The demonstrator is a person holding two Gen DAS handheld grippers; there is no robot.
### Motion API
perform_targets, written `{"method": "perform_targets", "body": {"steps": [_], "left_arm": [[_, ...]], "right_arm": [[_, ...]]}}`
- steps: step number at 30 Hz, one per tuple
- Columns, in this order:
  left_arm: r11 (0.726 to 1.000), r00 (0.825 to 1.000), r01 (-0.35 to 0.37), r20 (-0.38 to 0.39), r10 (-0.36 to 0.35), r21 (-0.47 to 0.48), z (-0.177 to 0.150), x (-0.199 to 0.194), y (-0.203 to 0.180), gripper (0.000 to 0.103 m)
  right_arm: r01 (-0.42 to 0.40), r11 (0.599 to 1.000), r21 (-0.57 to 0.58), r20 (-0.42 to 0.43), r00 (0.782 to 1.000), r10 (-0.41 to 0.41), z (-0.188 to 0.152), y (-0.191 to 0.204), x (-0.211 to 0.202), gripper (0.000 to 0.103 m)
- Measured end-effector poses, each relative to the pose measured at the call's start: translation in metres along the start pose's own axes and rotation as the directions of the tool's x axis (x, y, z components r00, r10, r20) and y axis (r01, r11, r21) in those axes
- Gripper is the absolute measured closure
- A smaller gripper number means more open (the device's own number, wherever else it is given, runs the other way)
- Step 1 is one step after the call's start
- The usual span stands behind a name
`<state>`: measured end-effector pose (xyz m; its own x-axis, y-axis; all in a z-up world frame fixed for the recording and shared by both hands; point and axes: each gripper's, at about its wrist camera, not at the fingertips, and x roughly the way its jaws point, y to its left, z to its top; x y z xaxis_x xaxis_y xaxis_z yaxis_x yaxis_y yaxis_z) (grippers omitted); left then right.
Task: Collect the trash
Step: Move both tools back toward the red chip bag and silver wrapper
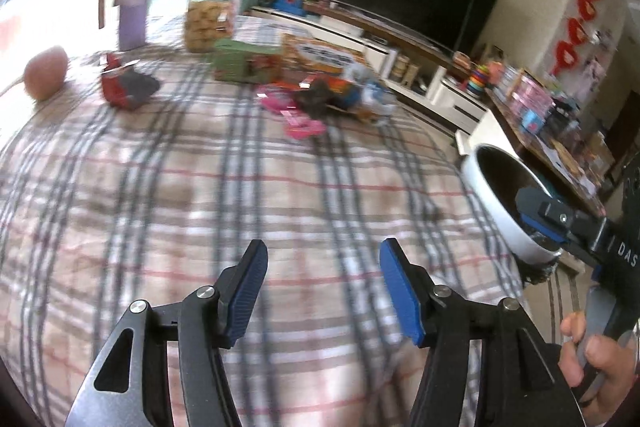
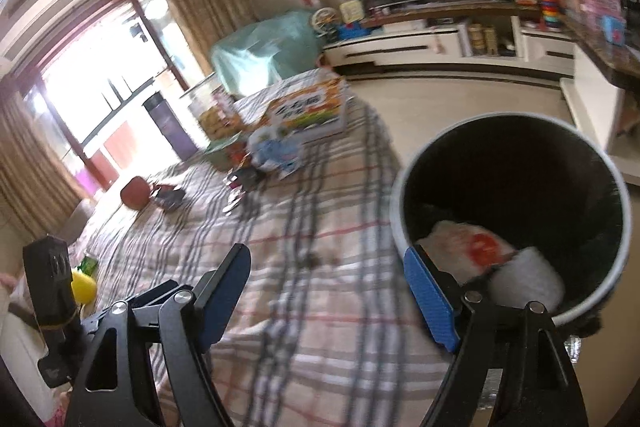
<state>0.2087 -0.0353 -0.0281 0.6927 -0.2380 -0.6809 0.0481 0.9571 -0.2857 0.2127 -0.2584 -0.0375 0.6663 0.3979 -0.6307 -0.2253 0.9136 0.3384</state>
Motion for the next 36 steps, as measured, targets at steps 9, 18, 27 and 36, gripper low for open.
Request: {"method": "perform_targets", "body": {"steps": [9, 18, 27, 36], "left_arm": [[0.996, 0.998, -0.054, 0.012, 0.055, -0.065, -0.001, -0.019, 0.03, 0.044], [0.988, 0.994, -0.106, 0.019, 0.109, -0.112, 0.019, -0.011, 0.064, 0.043], [0.979, 0.986, -0.163, 0.024, 0.167, -0.124, 0.048, 0.012, 0.096, 0.04], [0.966, 0.975, -0.209, 0.038, 0.217, -0.155, 0.089, 0.046, 0.127, 0.04]], "right_arm": [[-0.039, 0.999, -0.025, -0.032, 0.999, 0.038, -0.002, 0.025, 0.035, 0.022], [-0.085, 0.996, -0.037, -0.043, 0.996, 0.083, 0.007, 0.047, 0.062, 0.022], [-0.088, 0.995, -0.053, -0.053, 0.995, 0.086, 0.018, 0.06, 0.092, 0.022], [-0.032, 0.999, -0.038, -0.017, 0.999, 0.032, 0.05, 0.045, 0.115, 0.023]]}}
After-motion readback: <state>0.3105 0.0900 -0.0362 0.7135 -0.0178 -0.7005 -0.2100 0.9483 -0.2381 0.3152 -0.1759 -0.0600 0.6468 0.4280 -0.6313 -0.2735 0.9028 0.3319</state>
